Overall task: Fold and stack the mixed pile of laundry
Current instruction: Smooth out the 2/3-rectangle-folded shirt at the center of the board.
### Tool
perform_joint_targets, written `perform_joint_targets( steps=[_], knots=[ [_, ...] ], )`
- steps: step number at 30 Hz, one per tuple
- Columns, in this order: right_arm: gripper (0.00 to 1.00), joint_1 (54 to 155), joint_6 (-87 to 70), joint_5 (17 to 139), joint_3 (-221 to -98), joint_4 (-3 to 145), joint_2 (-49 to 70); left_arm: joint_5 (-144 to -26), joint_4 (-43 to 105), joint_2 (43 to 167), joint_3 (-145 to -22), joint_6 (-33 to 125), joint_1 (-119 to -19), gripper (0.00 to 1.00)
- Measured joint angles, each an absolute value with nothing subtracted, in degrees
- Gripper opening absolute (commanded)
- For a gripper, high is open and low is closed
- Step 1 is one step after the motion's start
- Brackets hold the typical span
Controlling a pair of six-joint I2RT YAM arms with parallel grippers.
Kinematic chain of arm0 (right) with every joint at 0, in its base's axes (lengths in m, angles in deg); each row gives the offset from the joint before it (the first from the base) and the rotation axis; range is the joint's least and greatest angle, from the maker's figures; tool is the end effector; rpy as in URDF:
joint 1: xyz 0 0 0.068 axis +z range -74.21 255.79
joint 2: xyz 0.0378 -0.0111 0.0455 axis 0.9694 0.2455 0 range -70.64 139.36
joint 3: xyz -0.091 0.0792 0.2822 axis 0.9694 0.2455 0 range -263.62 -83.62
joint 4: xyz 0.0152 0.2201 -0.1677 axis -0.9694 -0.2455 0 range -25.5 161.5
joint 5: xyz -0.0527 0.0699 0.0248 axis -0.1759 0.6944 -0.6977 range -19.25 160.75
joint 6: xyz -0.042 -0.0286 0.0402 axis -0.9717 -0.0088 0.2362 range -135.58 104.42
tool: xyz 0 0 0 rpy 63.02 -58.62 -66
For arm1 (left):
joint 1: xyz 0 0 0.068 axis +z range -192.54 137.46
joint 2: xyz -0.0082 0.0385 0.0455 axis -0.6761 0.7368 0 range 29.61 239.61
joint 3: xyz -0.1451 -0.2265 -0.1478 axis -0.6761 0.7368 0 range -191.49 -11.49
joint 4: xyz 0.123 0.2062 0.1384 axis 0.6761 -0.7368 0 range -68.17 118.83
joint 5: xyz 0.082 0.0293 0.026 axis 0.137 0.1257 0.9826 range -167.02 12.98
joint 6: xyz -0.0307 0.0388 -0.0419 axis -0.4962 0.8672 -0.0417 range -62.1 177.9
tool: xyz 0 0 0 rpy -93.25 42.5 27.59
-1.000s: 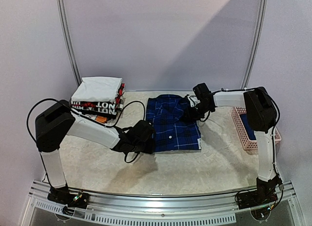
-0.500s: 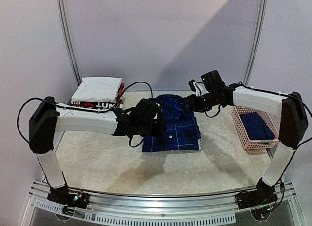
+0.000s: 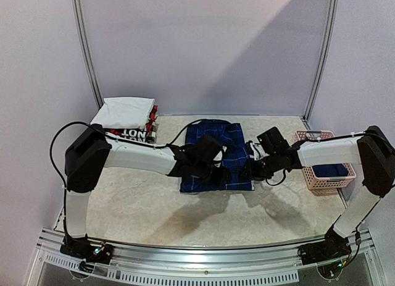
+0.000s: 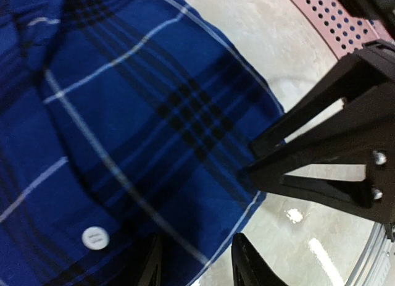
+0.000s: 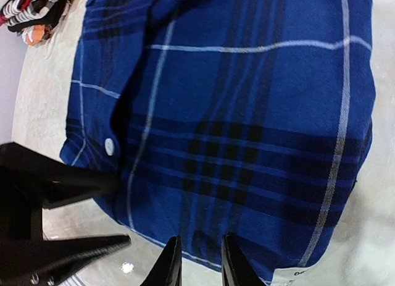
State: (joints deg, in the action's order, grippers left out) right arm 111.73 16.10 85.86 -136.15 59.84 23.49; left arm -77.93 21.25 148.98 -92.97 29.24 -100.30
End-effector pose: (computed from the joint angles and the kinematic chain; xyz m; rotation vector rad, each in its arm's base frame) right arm 0.2762 0.2165 0.1845 -0.2147 2.6375 0.7802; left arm 0.2647 -0.4211 0.1719 0.6339 2.4105 -0.7129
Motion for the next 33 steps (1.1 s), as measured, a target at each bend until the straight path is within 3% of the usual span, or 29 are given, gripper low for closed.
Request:
perform_joint_targets(
  steps=[17, 26, 33],
  knots=[
    [0.21, 111.8, 21.81, 78.78, -128.77, 65.58, 25.26, -79.11, 26.09, 156.15, -94.63, 29.41, -101.54, 0.38],
    [0.22, 114.81, 21.72, 79.89, -128.44, 60.54, 15.1, -77.64, 23.94, 152.37, -92.38, 30.92, -102.66, 0.44],
    [0.19, 114.16, 20.26, 77.97, -136.79, 56.45, 13.83, -75.87, 21.17, 146.36, -91.79, 31.45, -102.81, 0.48]
  ],
)
